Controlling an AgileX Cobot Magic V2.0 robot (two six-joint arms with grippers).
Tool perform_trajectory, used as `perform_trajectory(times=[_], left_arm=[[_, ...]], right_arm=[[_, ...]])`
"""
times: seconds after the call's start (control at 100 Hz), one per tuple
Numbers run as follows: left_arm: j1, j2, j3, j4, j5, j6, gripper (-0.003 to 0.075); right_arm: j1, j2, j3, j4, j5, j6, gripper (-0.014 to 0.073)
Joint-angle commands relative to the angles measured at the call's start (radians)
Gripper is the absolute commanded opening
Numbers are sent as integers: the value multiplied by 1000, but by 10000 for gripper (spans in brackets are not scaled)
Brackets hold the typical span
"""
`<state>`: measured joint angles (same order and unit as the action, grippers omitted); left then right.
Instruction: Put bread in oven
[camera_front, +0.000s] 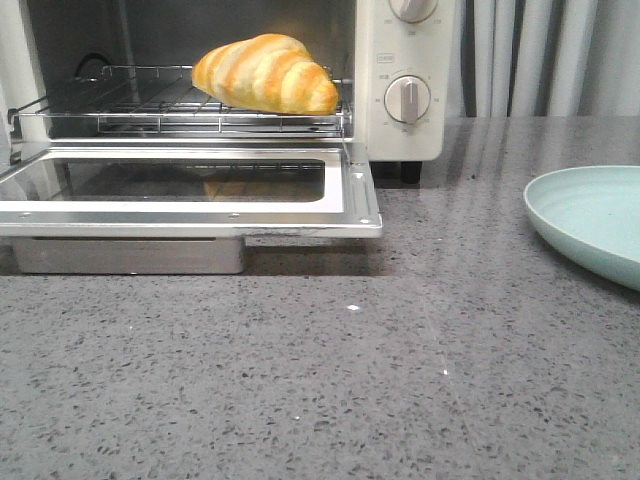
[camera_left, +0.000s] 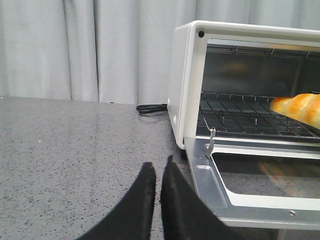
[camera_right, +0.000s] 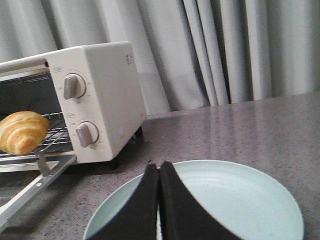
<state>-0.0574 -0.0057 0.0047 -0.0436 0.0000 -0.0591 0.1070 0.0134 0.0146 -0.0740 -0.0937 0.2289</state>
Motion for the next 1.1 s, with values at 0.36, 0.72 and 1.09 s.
perform_trajectory(times=[0.36, 0.72, 1.09], left_arm=[[-9, -29, 23, 0, -88, -2, -20], [-9, -29, 23, 0, -88, -2, -20], [-9, -29, 23, 0, -88, -2, -20]], right_arm=[[-189, 19, 11, 50, -74, -192, -65], [-189, 19, 11, 61, -41, -301, -65], [-189, 19, 11, 63, -39, -303, -65]])
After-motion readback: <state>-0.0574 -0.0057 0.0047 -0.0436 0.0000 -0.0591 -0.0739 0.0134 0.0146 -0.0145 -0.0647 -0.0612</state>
